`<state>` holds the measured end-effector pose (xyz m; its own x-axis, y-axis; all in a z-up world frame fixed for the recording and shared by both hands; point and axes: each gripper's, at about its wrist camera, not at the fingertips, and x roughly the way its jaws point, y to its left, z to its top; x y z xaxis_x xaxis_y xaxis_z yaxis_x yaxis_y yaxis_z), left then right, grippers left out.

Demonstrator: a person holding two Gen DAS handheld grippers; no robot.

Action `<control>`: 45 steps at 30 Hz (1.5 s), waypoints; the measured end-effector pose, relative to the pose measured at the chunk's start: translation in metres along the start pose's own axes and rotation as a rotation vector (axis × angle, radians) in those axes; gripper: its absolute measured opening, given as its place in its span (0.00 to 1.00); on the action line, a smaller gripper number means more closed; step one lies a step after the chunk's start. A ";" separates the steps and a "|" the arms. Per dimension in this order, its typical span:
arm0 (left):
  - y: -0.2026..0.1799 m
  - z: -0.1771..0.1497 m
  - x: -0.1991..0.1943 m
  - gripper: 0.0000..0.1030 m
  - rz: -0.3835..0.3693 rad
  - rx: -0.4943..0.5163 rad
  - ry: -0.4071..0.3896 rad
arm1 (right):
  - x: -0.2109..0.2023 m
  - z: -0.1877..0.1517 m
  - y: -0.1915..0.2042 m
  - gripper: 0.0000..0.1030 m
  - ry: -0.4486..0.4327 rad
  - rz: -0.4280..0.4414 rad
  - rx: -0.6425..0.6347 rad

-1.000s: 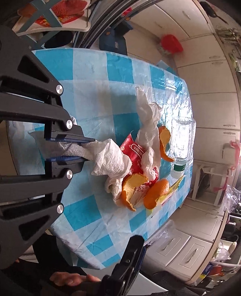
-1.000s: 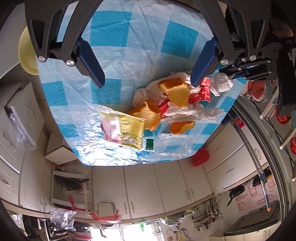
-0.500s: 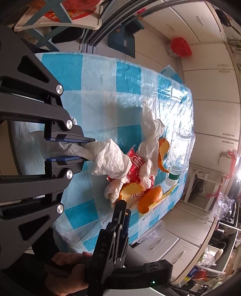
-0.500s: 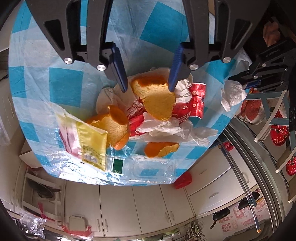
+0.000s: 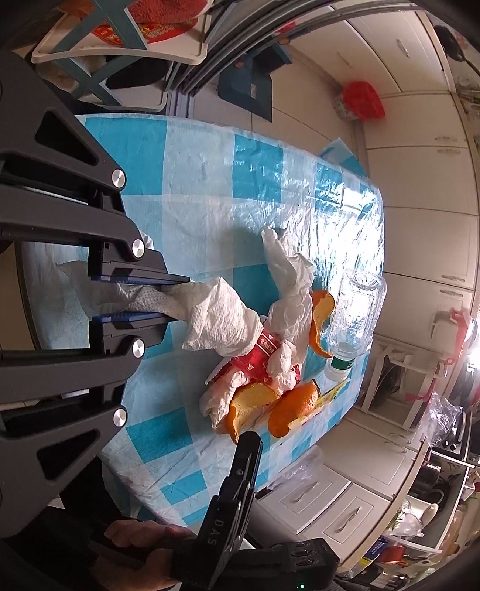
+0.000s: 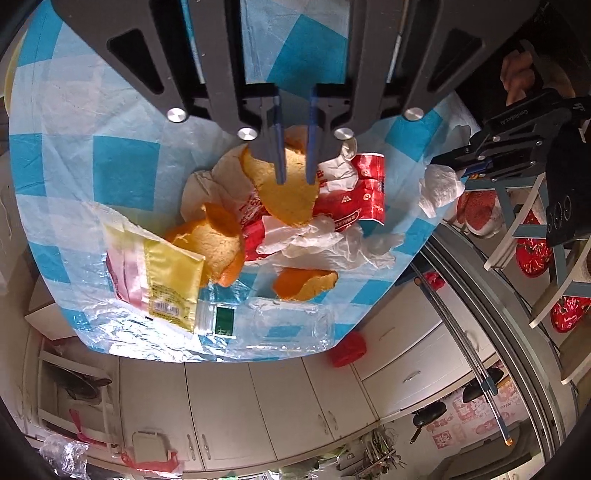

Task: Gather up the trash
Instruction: 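Hold the tissue in the left tool while the right tool grasps an orange peel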

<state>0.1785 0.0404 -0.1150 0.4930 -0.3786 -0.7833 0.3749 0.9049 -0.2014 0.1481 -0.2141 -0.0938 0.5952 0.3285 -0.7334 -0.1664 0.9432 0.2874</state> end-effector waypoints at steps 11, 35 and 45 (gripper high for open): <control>-0.001 0.000 -0.001 0.11 -0.007 -0.001 -0.002 | 0.023 -0.005 0.017 0.32 0.090 -0.076 -0.143; 0.000 0.002 -0.003 0.11 -0.010 -0.004 -0.004 | 0.024 0.003 0.021 0.06 0.186 -0.031 -0.424; -0.013 0.004 -0.014 0.11 -0.032 -0.005 -0.036 | -0.028 0.016 0.002 0.04 0.008 0.159 -0.188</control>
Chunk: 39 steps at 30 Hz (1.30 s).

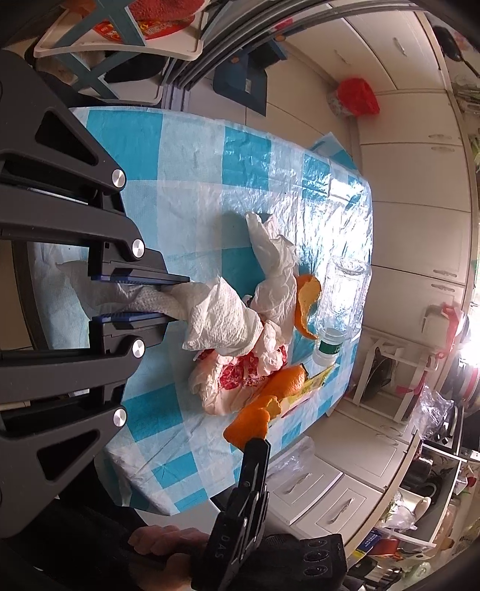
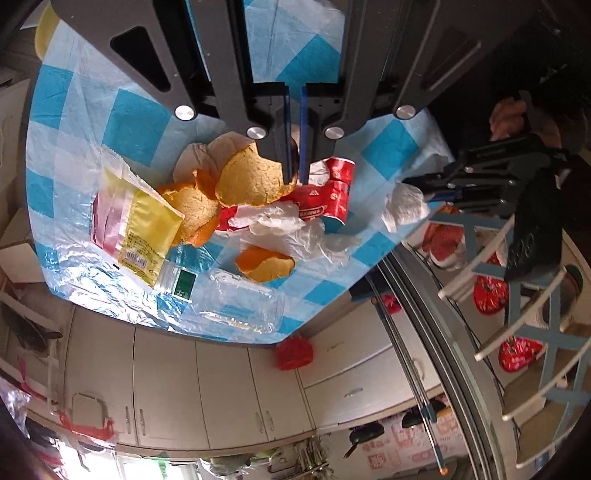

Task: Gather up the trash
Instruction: 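Hold the tissue in the left tool while the right tool grasps an orange peel, then carry tissue and peel to the yellow bin and open both tools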

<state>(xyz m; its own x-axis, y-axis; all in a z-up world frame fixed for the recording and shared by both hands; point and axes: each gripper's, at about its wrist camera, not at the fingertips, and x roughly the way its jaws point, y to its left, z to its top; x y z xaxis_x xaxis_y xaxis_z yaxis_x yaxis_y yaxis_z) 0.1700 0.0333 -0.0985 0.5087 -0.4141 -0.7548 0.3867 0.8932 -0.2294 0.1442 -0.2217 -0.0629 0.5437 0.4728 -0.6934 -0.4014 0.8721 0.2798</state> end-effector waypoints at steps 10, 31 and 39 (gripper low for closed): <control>-0.034 0.007 -0.018 0.11 0.006 0.051 -0.038 | -0.042 -0.013 0.002 0.04 -0.119 0.124 0.119; -0.173 0.025 -0.016 0.11 -0.160 0.216 -0.047 | -0.139 -0.074 -0.068 0.04 -0.309 -0.052 0.358; -0.272 0.033 0.020 0.11 -0.298 0.287 0.012 | -0.169 -0.114 -0.132 0.04 -0.280 -0.228 0.577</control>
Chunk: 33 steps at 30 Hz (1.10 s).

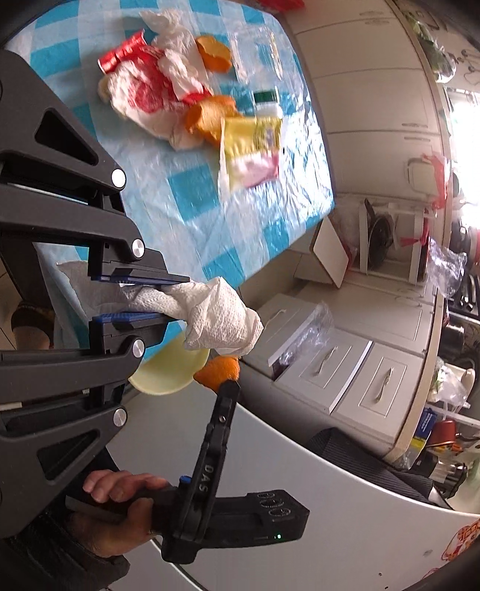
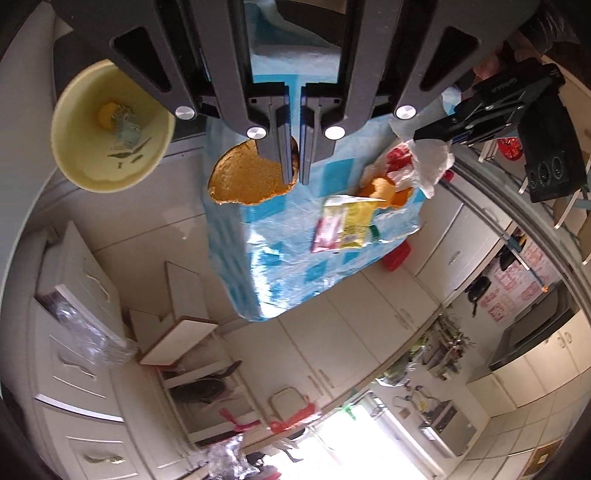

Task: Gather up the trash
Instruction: 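Carry tissue and peel to the yellow bin and open both tools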

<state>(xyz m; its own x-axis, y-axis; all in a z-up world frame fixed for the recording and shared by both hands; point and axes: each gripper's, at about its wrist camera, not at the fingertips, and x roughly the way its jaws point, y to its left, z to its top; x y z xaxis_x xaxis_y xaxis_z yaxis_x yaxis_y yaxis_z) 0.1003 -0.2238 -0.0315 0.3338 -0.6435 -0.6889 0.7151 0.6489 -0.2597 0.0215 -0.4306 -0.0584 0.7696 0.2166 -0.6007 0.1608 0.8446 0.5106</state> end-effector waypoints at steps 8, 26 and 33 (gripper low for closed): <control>-0.056 0.024 0.088 0.11 -0.096 -0.020 0.085 | 0.027 0.008 -0.086 0.17 0.156 -0.227 0.224; -0.120 0.013 0.256 0.55 -0.055 -0.035 0.330 | -0.074 0.035 -0.107 0.54 -0.353 -0.303 0.282; -0.103 0.016 0.223 0.61 -0.056 -0.054 0.296 | -0.077 0.035 -0.113 0.56 -0.357 -0.299 0.328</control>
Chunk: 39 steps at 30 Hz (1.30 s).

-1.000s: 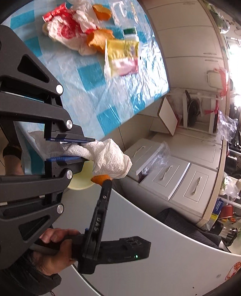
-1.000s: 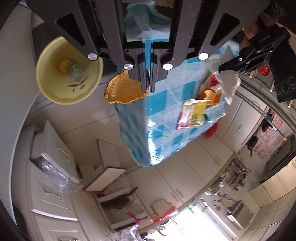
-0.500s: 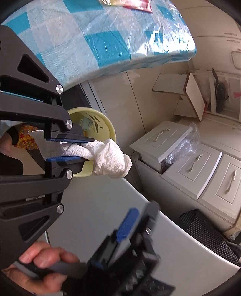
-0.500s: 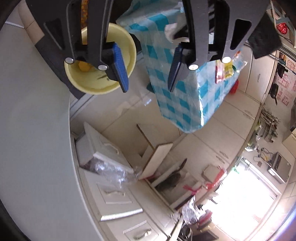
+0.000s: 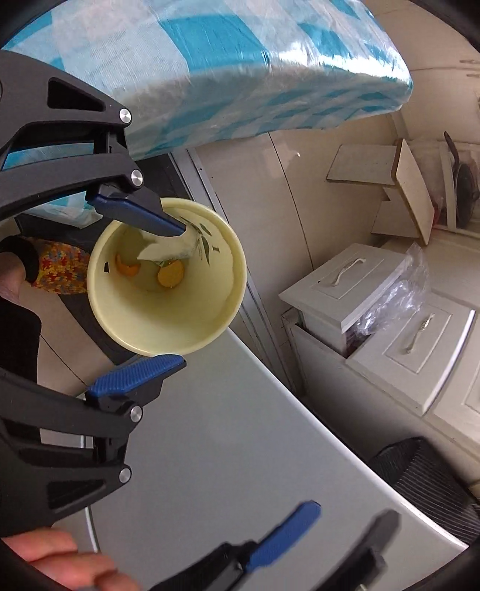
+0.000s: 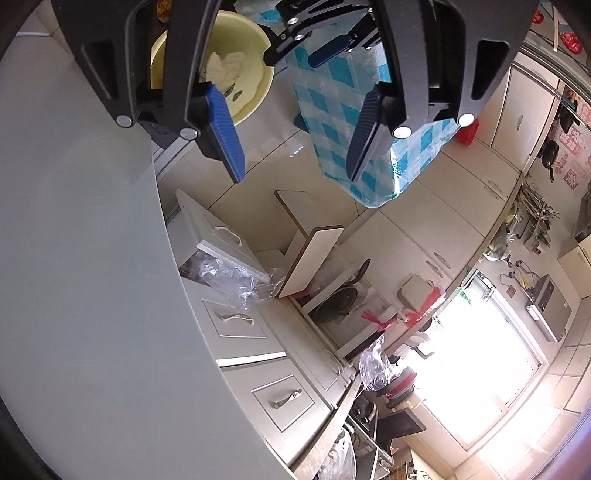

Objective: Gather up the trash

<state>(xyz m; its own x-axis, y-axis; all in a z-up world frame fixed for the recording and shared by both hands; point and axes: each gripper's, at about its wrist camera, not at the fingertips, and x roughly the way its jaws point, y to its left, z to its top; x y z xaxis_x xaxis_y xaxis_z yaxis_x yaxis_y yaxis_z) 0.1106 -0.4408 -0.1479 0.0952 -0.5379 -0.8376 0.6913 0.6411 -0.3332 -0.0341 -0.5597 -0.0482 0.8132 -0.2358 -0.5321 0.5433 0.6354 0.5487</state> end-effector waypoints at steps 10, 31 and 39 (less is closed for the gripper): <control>0.047 -0.047 -0.131 0.82 0.186 -0.033 -0.195 | 0.008 -0.010 0.036 0.64 0.028 -0.015 -0.132; 0.151 -0.135 -0.282 0.88 0.501 -0.194 -0.369 | -0.013 -0.108 0.176 0.84 -0.041 0.069 -0.527; 0.172 -0.156 -0.298 0.89 0.514 -0.241 -0.387 | -0.014 -0.146 0.204 0.84 -0.031 0.093 -0.619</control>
<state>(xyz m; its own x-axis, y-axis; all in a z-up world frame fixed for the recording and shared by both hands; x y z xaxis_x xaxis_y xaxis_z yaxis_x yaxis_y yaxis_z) 0.0897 -0.0850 -0.0231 0.6484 -0.2613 -0.7150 0.3160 0.9469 -0.0594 0.0347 -0.3188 -0.0227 0.8619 -0.1745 -0.4761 0.2559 0.9602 0.1115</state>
